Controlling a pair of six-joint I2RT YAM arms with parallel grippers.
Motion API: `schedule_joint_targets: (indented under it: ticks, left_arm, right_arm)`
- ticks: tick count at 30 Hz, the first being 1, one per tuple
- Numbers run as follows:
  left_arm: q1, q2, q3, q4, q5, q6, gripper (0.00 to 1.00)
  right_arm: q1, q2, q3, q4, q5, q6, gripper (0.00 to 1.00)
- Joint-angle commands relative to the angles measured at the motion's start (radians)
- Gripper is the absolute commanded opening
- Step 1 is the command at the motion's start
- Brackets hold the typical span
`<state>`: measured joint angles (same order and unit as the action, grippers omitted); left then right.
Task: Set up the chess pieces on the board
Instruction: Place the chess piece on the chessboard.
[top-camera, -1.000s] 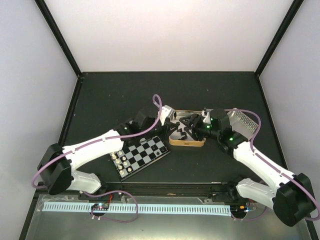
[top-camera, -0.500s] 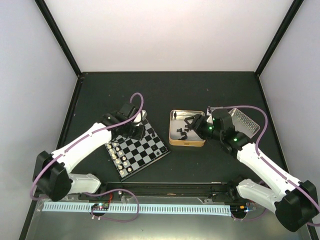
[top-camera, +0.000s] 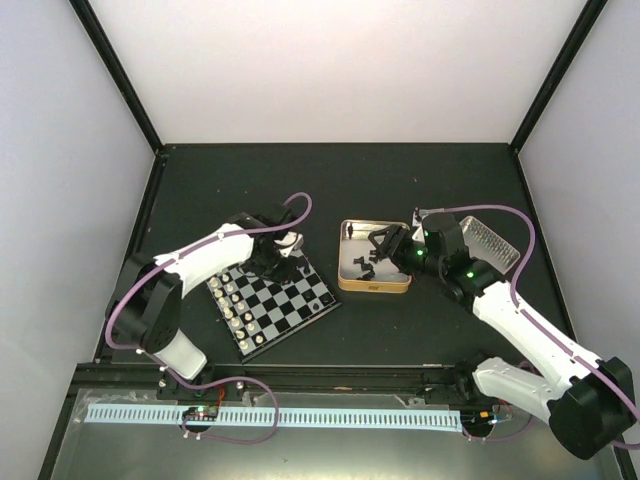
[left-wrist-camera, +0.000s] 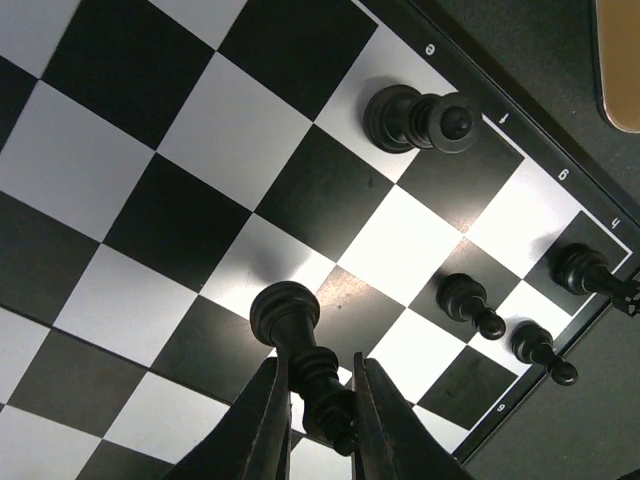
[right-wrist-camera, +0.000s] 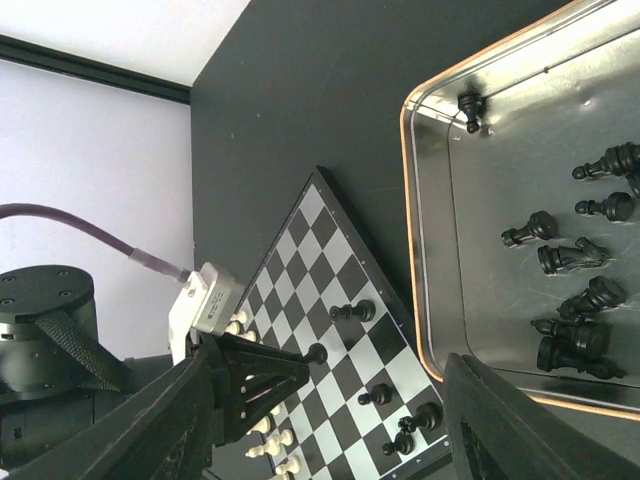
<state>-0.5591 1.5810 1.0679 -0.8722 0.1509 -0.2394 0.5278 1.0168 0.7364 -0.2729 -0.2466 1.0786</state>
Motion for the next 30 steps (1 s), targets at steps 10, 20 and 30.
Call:
schedule_joint_targets:
  ticks: [10,20,30]
  left_arm:
    - [0.006,0.09,0.078,-0.01,0.074,0.067,0.09]
    - [0.005,0.118,0.086,-0.004,0.053,0.046,0.34]
    - [0.005,0.046,0.046,0.045,0.008,-0.01,0.4]
  right_arm:
    - [0.003,-0.049,0.019,-0.049,0.05,-0.017,0.63]
    - [0.003,-0.033,0.015,-0.019,0.028,-0.028,0.64]
    - [0.003,-0.051,-0.005,-0.011,0.03,-0.038,0.64]
